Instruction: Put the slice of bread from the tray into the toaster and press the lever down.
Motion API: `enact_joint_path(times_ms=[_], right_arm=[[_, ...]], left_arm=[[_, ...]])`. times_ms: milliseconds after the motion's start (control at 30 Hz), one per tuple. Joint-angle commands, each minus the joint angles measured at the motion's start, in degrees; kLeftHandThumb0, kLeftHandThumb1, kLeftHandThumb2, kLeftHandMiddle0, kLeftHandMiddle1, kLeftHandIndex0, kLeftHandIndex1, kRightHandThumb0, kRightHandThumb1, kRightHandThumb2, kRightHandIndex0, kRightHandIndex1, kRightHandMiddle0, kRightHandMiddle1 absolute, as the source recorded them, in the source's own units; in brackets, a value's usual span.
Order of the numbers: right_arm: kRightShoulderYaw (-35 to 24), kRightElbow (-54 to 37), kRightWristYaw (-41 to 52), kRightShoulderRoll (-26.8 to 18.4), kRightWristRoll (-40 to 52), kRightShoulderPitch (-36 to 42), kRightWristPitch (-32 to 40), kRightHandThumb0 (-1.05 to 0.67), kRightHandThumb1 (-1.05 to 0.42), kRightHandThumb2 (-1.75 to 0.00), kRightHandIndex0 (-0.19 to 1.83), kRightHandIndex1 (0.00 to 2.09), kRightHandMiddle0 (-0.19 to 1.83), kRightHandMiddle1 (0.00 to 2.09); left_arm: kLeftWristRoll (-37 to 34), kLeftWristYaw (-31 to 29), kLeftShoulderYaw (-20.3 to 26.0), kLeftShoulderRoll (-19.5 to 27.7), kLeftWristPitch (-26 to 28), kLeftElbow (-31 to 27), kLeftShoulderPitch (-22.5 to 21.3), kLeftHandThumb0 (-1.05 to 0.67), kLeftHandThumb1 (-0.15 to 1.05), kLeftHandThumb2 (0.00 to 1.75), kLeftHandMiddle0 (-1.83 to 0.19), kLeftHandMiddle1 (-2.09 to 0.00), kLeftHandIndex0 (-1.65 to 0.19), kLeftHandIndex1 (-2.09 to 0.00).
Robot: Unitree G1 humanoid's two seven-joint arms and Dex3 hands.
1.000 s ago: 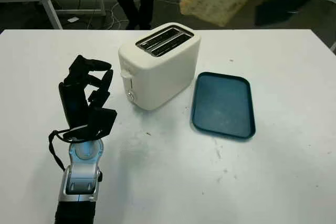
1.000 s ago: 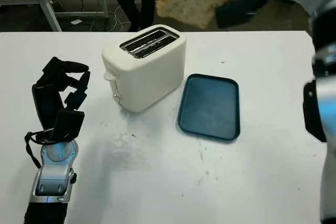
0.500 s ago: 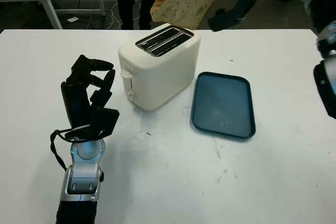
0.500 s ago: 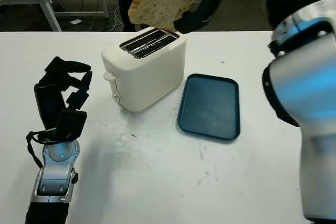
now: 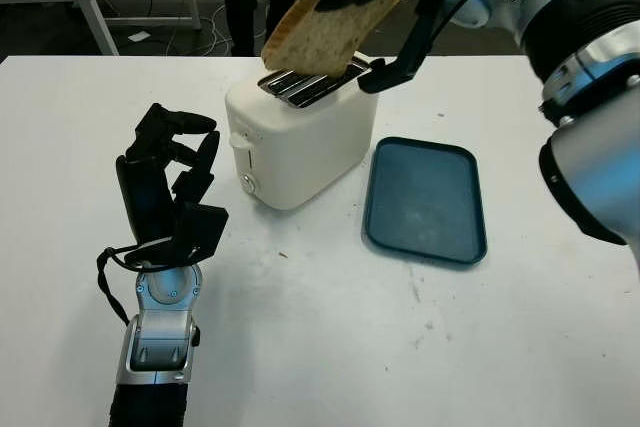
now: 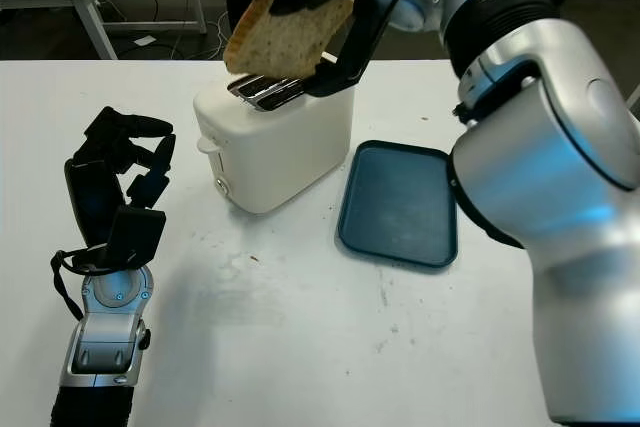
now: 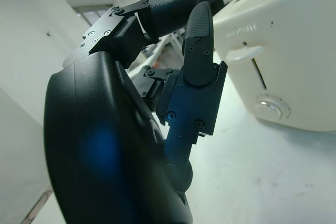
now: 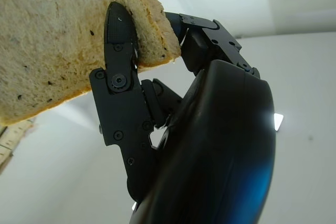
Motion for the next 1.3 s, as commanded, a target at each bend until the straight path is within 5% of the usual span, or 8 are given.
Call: enact_joint_path(times_ms=[0, 533, 900, 1267], right_arm=[[-0.61, 0.38, 0.99, 0.55, 1.74, 0.79, 0.97, -0.51, -0.92, -0.46, 1.25, 1.75, 0.94, 1.75], [2.87, 0.63, 3.59, -2.14, -0.25, 1.92, 3.68, -0.44, -0.92, -0.30, 1.19, 1.75, 0.89, 1.75], [12.85, 1.09, -5.29, -3.50, -9.74, -0.35, 9.93, -0.49, -0.92, -0.26, 1.21, 1.75, 0.85, 1.75], [18.65, 1.48, -7.83, -1.94, -14.20, 0.55, 13.04, -0.56, -0.92, -0.43, 1.19, 1.75, 0.84, 1.75]], left_arm=[[0.96, 0.67, 0.22, -0.04, 0.38, -0.75, 0.57, -0.44, 0.92, 0.19, -0.72, -1.61, -0.63, -1.29], [-0.37, 0.12, 0.32, -0.04, 0.39, -0.96, 0.65, -0.43, 0.92, 0.18, -0.70, -1.62, -0.62, -1.29], [-0.68, 0.17, 0.23, -0.11, -0.30, -0.68, 0.54, -0.44, 0.92, 0.17, -0.71, -1.60, -0.62, -1.28], [0.50, 0.51, 0.09, -0.05, 0.57, -1.29, 0.71, -0.45, 0.92, 0.18, -0.70, -1.61, -0.62, -1.29]])
